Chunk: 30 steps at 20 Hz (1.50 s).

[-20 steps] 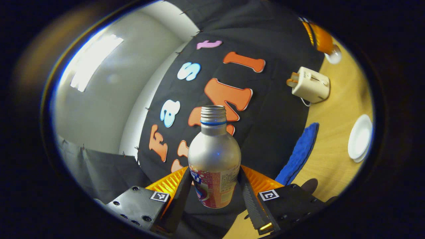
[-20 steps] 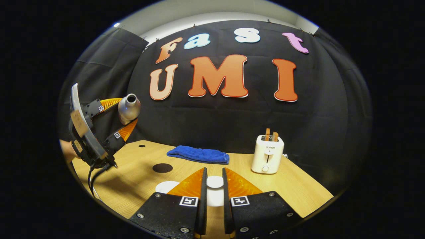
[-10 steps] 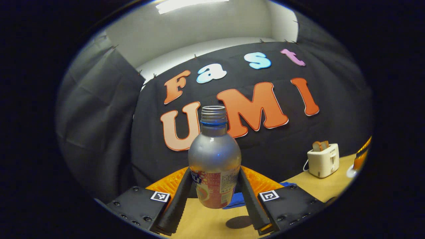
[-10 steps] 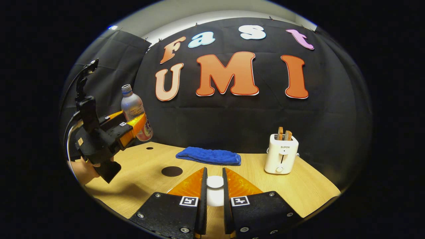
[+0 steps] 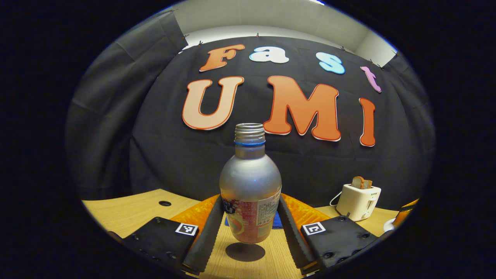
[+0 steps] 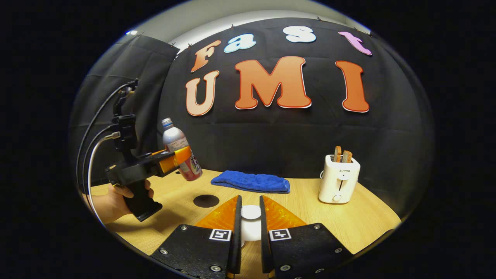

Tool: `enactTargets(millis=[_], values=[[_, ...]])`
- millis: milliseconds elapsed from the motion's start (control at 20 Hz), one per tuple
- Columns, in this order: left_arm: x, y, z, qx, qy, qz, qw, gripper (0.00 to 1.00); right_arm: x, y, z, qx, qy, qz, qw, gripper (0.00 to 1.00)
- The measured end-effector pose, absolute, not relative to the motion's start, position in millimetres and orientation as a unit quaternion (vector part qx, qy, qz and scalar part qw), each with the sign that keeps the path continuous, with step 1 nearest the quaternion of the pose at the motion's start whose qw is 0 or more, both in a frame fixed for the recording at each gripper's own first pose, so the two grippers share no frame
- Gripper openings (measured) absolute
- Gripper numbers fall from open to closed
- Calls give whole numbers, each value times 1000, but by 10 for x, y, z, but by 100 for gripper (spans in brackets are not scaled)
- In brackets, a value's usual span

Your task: Open the teacup lid with one hand, grasp the water bottle and pour water into the teacup with the other hand; after pouring, place the water bottle on the coaster and then close the teacup lid.

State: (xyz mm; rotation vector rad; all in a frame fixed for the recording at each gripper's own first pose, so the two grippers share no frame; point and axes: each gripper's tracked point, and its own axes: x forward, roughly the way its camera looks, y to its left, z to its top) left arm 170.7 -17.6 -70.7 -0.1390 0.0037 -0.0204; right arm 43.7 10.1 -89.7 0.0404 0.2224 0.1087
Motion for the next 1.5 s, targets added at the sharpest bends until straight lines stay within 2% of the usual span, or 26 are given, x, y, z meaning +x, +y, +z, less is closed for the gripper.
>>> enactTargets(millis=[350,400,450,800,850,950,1000,1050,1100,1150,1200,1300,1500], values=[[1957,-220,-1383,-90,99,-20,991,83,505,190,-1047,16,126,67,990,21],[1986,-216,-1457,-89,108,-19,990,79,517,213,-1074,16,128,69,989,21],[2015,-220,-1519,-90,113,-19,989,83,526,212,-1098,17,130,68,989,21],[2065,-246,-1781,-76,149,-31,985,83,581,311,-1274,14,149,77,986,21],[2073,-264,-1808,-73,151,-32,985,80,585,323,-1286,15,150,79,985,21],[2098,-297,-1813,-68,152,-37,985,82,589,349,-1316,18,155,82,984,21],[2105,-310,-1826,-65,156,-42,985,86,593,360,-1330,17,157,80,984,21],[2106,-333,-1832,-64,157,-46,984,83,595,371,-1350,15,159,82,984,21],[2097,-332,-1836,-64,160,-49,984,88,583,379,-1375,13,161,81,984,22],[2086,-344,-1853,-62,163,-51,983,85,583,382,-1380,12,163,82,983,21],[2061,-350,-1864,-60,166,-54,983,94,580,401,-1382,13,163,84,983,21],[2029,-360,-1853,-55,167,-60,983,100,573,436,-1399,14,165,86,983,21],[1915,-358,-1733,-20,150,-67,986,100,565,514,-1434,17,165,93,982,21]])
